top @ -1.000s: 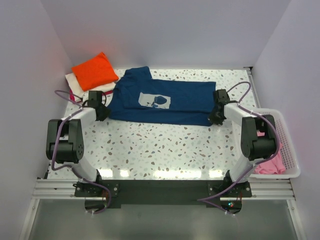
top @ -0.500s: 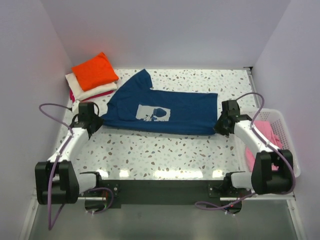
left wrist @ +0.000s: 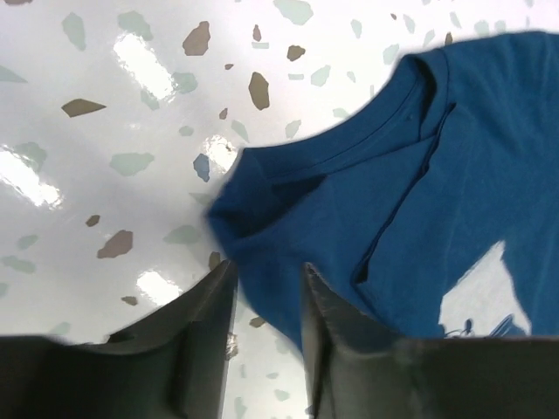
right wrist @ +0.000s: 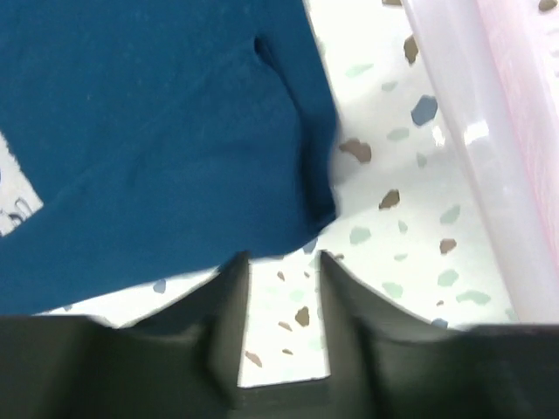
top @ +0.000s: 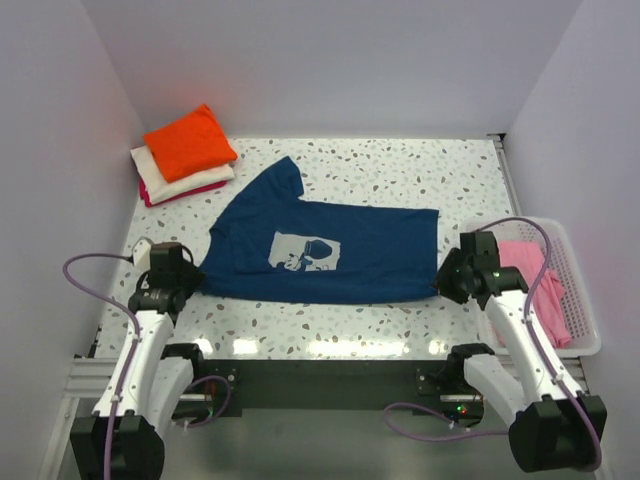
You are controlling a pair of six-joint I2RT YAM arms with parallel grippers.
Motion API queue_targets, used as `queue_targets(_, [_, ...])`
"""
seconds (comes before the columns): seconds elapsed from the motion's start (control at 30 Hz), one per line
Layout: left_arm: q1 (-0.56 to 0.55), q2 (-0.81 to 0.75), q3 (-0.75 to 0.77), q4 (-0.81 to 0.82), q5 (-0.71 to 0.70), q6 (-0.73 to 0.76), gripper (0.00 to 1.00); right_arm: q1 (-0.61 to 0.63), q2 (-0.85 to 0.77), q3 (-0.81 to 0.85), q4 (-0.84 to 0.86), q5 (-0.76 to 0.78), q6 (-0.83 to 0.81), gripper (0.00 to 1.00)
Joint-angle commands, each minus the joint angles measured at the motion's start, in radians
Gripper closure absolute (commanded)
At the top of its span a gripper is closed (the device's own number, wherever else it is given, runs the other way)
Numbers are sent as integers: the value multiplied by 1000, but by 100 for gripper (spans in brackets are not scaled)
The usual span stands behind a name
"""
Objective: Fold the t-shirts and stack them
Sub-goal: Fold the tshirt
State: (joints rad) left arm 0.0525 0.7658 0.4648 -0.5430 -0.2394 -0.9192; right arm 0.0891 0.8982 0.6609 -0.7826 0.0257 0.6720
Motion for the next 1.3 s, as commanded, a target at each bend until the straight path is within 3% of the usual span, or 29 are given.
queue_targets(0.0, [6, -40, 24, -43, -5, -32, 46, -8, -62, 9, -92, -49, 0, 55])
queue_targets(0.03, [6, -46, 34, -44, 8, -29, 42, -9, -80, 28, -95, -50, -3, 36])
queue_targets(0.07, [6, -49, 46, -41, 11, -23, 38, -9, -84, 38, -95, -52, -15, 33])
queue_targets(0.27, [6, 13, 94, 113, 129, 48, 37, 6, -32, 164, -46, -89, -100, 28])
queue_targets(0.43, [-69, 127, 55, 216, 164, 40, 39, 145, 33, 223, 69, 12, -91, 33])
queue_targets(0.63, [-88, 190, -12, 345, 279, 63, 40, 455, 246, 319, 238, 144, -110, 36])
queue_targets(0.73, [-88, 147, 50, 285, 249, 98, 38, 615, 377, 383, 351, 203, -156, 40])
queue_targets(0.9, [-86, 121, 300, 142, 166, 189, 30, 728, 589, 497, 560, 184, -227, 42])
queue_targets(1.07, [-86, 127, 521, 69, 170, 224, 30, 860, 906, 773, 606, 227, -320, 46])
queue_targets(1.27, [-86, 92, 641, 34, 180, 226, 28, 954, 1253, 1130, 559, 252, -396, 50])
